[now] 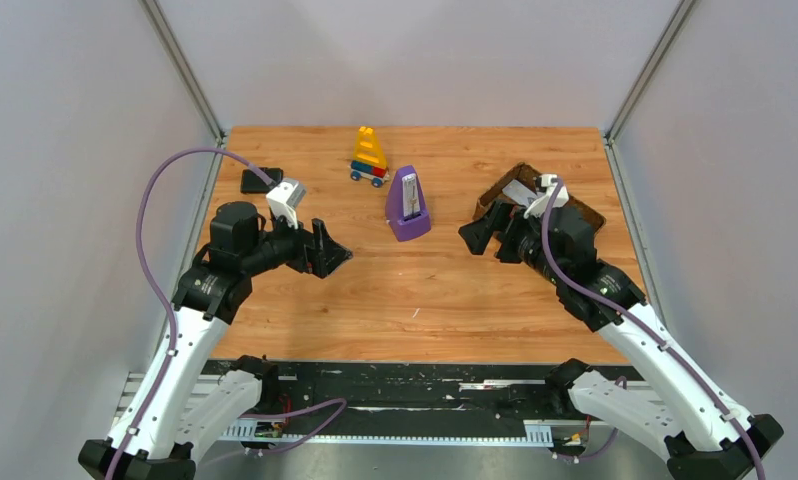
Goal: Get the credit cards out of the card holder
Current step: Move the card holder to the center of the board.
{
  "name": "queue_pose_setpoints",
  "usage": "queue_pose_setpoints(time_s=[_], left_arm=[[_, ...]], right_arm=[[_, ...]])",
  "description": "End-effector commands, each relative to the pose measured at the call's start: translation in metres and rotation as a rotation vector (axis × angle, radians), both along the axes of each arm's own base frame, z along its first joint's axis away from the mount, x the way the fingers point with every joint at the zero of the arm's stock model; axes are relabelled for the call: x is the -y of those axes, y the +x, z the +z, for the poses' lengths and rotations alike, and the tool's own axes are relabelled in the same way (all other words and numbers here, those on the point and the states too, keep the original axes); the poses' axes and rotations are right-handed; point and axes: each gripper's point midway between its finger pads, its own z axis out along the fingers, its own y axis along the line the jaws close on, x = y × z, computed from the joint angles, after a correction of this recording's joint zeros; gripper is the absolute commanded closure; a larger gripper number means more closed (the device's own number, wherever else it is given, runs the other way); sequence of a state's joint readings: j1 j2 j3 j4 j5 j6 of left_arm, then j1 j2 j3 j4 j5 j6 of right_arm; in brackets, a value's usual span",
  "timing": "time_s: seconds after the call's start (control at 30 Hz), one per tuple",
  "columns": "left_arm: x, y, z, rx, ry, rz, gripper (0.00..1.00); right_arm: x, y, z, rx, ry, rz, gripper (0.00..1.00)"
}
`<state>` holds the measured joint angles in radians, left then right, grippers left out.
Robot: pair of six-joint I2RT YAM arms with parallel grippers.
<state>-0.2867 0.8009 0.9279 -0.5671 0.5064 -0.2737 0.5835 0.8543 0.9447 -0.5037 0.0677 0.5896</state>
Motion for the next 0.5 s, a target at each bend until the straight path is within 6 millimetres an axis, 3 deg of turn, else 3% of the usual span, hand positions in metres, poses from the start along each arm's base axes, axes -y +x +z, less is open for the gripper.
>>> queue_pose_setpoints(time_s=[0.0,0.23,0.47], left_arm=[[-0.009,0.006,0.000,0.023,0.042,0.048,0.00],[-0.032,0.019,-0.004,0.005,0.105,0.201,0.00],[-0.087,0.050,-0.017,-0.034,0.214,0.577,0.00]], right_arm=[[-0.001,-0.002,0.010,0.048,0.028,0.019,0.00],[-0.002,-0.005,0.008,0.058,0.021,0.042,0.00],[-0.004,-0.015,0.007,0.096,0.028,0.096,0.00]])
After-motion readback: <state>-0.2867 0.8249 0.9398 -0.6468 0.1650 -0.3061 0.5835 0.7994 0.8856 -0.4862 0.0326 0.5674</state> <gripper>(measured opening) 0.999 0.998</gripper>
